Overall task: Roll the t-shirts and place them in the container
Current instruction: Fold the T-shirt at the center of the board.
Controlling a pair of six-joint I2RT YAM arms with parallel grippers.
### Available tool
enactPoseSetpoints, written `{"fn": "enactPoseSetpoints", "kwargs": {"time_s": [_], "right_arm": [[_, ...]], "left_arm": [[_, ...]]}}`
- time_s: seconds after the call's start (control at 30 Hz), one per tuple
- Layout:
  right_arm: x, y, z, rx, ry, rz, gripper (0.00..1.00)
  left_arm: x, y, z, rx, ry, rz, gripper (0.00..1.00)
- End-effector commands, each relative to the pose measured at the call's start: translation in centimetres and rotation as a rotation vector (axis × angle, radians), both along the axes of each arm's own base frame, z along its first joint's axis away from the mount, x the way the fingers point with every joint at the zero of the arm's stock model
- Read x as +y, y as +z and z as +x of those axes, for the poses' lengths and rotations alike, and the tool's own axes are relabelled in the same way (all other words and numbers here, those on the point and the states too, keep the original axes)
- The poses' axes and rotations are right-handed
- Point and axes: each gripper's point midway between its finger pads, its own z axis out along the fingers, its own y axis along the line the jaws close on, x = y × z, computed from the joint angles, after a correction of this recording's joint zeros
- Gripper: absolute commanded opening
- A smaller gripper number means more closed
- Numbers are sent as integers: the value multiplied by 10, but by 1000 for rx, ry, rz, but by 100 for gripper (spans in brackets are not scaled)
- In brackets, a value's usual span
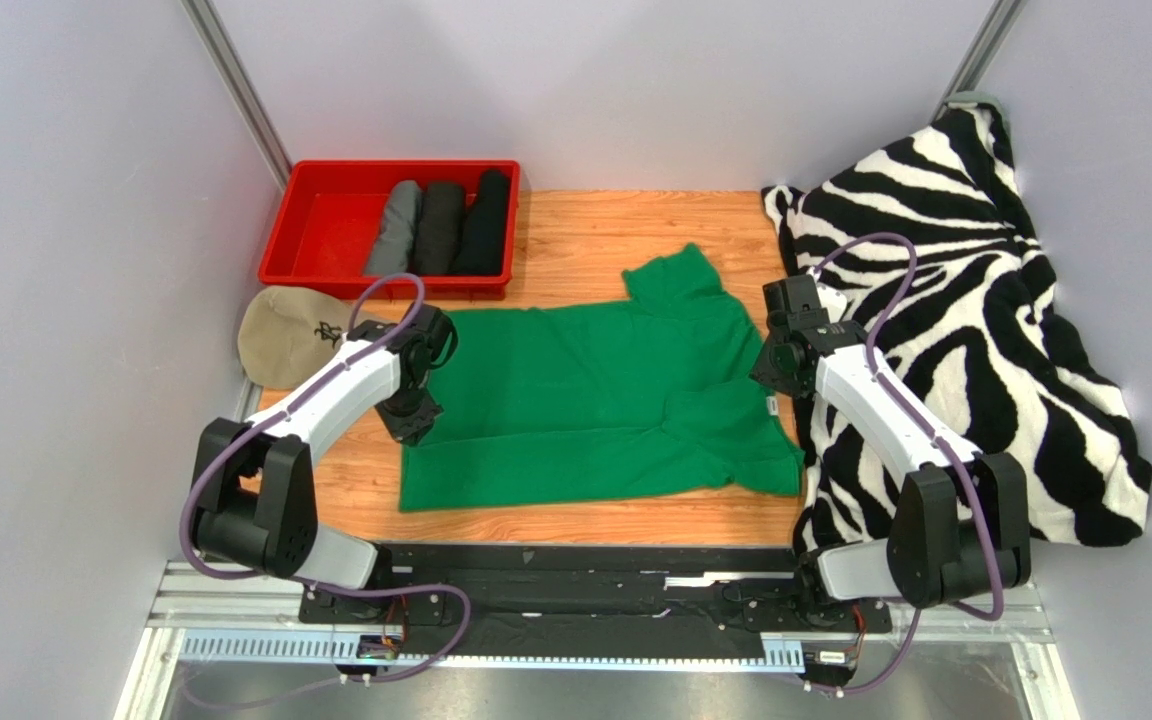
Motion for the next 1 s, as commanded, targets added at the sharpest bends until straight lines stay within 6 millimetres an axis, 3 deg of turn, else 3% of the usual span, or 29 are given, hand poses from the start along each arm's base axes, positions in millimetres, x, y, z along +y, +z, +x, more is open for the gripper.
{"fn": "enactPoseSetpoints", "kwargs": {"time_s": [0.0,0.07,0.1,0.23,0.37,0.47,0.63,0.8,0.97], "right_arm": [[-1,23,11,-55,9,-14,44],[-1,24,1,-46,9,-6,47],[1,28,-8,-45,22,14,48],[9,0,-51,35,19,85,49],[21,-18,-83,76,18,181,49],[21,-25,-95,89,20,190,49],[20,-33,-98,100,22,186,50],[21,-44,-99,130,32,181,50],[19,-50,-99,135,11,174,58]], "left_arm": [[-1,18,18,-66,-33,-10,40],[3,23,8,-73,-21,-11,51],[2,32,1,-106,-9,-42,52],[-6,31,-31,-137,88,-159,53],[-10,8,-67,-90,199,-218,53],[-10,-7,-81,-79,261,-239,53],[-13,-26,-86,-57,323,-251,53],[-7,-26,-77,-45,336,-196,53],[-6,-28,-67,-12,314,-158,52]]}}
